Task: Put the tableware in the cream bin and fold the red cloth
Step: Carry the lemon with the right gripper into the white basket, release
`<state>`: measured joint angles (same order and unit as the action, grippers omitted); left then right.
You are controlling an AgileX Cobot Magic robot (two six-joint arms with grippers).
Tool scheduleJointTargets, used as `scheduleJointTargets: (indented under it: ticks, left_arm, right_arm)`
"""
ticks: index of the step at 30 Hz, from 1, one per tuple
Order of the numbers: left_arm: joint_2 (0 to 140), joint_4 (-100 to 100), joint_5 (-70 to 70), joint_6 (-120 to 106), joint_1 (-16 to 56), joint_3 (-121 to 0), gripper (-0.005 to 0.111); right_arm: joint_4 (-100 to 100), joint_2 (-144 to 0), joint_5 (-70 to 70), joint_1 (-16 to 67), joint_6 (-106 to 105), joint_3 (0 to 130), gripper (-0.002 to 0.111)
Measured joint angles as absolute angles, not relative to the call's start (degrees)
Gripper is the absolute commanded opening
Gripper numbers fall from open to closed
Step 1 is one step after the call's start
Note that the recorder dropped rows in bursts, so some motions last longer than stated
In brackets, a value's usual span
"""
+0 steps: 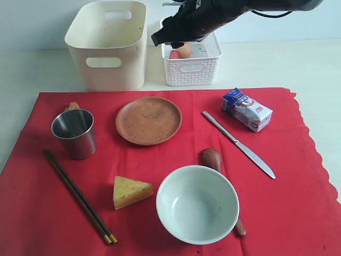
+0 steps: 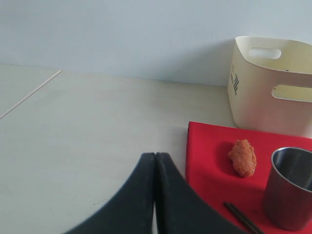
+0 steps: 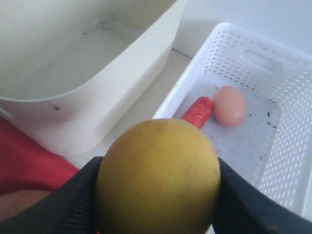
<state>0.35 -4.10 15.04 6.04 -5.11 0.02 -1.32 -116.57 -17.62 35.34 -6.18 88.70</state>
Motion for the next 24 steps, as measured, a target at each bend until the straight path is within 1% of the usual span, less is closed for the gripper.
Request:
scheduleJointTargets:
  ticks: [10,24]
  left_arm:
    - [0.3,-4.1,15.0,6.0,-5.1,0.0,0.002]
    - [0.3,-4.1,15.0,6.0,-5.1,0.0,0.002]
  right_arm:
    - [-1.3,-121.4,-11.5,32.3,-1.7,88.7,0.000]
    - [-1.5,-124.0,-5.4,32.2,0.0,88.7,0.000]
